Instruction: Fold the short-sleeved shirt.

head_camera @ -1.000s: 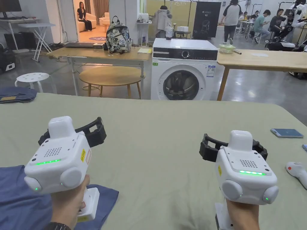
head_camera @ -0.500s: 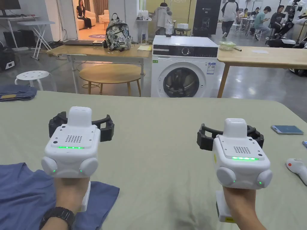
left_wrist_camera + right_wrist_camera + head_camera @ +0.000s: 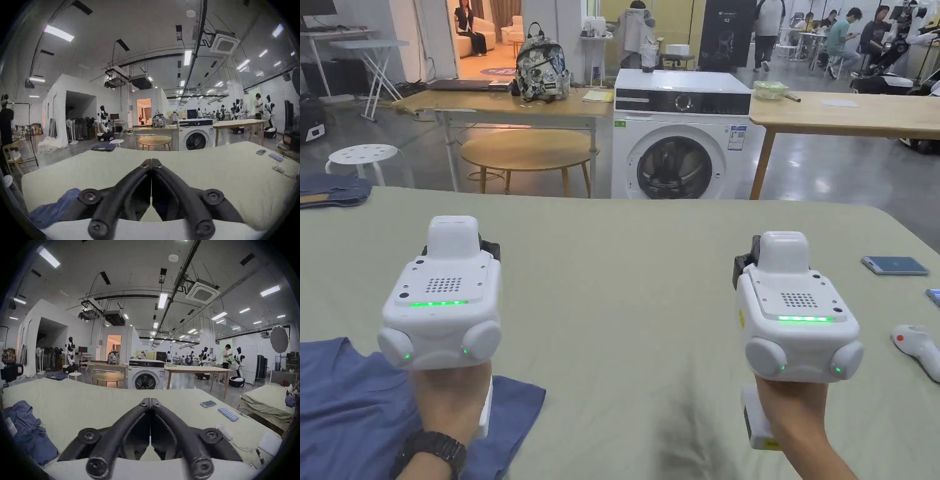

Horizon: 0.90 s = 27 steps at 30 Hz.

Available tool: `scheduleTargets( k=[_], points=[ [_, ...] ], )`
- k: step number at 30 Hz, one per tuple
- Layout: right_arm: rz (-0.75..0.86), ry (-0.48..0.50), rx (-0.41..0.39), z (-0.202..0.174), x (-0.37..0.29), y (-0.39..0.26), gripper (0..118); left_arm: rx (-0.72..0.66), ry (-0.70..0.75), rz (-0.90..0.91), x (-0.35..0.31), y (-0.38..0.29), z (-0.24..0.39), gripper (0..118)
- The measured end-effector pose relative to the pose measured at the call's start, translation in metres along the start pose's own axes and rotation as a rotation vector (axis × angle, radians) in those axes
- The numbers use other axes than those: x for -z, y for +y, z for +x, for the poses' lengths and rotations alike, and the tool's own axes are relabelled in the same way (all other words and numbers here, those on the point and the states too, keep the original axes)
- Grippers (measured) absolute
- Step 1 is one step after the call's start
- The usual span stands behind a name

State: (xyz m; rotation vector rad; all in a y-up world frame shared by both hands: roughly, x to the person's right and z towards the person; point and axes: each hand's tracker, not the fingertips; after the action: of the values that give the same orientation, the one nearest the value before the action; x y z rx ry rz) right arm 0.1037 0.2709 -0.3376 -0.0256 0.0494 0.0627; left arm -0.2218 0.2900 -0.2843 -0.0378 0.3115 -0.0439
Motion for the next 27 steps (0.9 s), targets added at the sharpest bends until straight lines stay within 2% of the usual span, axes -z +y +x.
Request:
scheduleTargets(
  k=[3, 6, 11, 18, 27],
  points=[
    [-0.013, 0.021, 0.012, 0.0, -0.001, 0.002, 0, 0.004, -0.07, -0.045, 0.005, 0.0, 0.002, 0],
    [-0.01, 0.012, 0.007, -0.001, -0.005, 0.001, 0, 0.033, -0.064, -0.074, 0.007, -0.001, 0.005, 0],
    [-0.043, 0.018, 0.017, -0.003, -0.008, 0.002, 0, 0.002, -0.095, -0.139, 0.01, -0.005, -0.014, 0],
    [-0.059, 0.089, 0.015, -0.028, -0.008, 0.003, 0, 0.043, -0.058, -0.189, 0.0, -0.012, -0.083, 0],
    [-0.094, 0.19, 0.012, -0.08, -0.003, -0.003, 0, 0.044, 0.078, -0.353, -0.028, -0.016, -0.187, 0]
  ],
)
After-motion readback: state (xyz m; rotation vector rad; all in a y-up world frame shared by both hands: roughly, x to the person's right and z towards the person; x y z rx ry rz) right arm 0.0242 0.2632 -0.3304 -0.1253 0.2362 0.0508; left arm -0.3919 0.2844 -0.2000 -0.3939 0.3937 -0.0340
